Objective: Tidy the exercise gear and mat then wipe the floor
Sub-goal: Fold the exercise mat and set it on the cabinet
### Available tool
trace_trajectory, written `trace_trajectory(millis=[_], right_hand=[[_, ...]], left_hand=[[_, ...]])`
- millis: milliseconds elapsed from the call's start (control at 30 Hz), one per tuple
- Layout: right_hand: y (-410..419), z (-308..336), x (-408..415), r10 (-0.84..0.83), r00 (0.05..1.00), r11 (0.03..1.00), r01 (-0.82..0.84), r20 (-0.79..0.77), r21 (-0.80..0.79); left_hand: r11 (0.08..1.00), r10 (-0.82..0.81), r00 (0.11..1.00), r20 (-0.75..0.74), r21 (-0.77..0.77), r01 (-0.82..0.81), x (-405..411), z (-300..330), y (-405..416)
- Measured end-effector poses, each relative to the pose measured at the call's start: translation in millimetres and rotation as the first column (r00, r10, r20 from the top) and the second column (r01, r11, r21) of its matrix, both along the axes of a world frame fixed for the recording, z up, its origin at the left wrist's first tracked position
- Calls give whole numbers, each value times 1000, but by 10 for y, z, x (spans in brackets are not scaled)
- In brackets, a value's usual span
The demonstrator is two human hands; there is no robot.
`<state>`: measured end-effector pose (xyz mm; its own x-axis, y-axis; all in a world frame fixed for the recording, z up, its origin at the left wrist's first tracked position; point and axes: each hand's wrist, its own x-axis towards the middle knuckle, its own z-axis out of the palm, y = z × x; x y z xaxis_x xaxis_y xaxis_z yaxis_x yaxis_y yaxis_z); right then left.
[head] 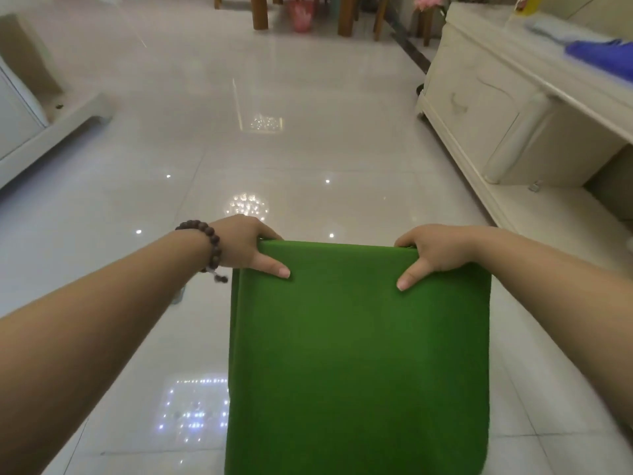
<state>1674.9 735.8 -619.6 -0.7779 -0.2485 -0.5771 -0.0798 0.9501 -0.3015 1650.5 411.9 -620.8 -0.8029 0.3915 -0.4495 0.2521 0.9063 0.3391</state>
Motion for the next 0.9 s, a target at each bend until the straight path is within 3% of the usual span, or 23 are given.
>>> trace_trajectory(millis=[100, 200, 300, 467, 533, 700, 900], right_hand=[[-43, -465, -105, 20, 997, 995, -12, -78, 98], [-121, -738, -260, 120, 973, 951, -56, -197, 303], [-179, -930, -380, 231, 939, 888, -97, -253, 450], [-336, -1295, -443, 241, 911, 835, -19, -335, 550], [-472, -1491, -341, 210, 897, 861, 19, -390, 508], [-1012, -1980, 358, 95, 895, 973, 8, -435, 230], [-1005, -2516, 769, 85, 894, 972, 22, -439, 233]], left_hand=[[989, 77, 978, -195, -108, -100, 128, -507, 119], [998, 41, 908, -416, -20, -54, 470, -963, 363], [984, -148, 928, -342, -148, 102, 766, -1473, 530], [968, -132, 962, -238, -239, 74, 750, -2193, 512], [967, -128, 966, -226, -244, 71, 738, -2300, 563], [981, -56, 948, -315, -196, -7, 769, -2480, 637], [991, -41, 928, -371, -132, -8, 756, -2574, 461]])
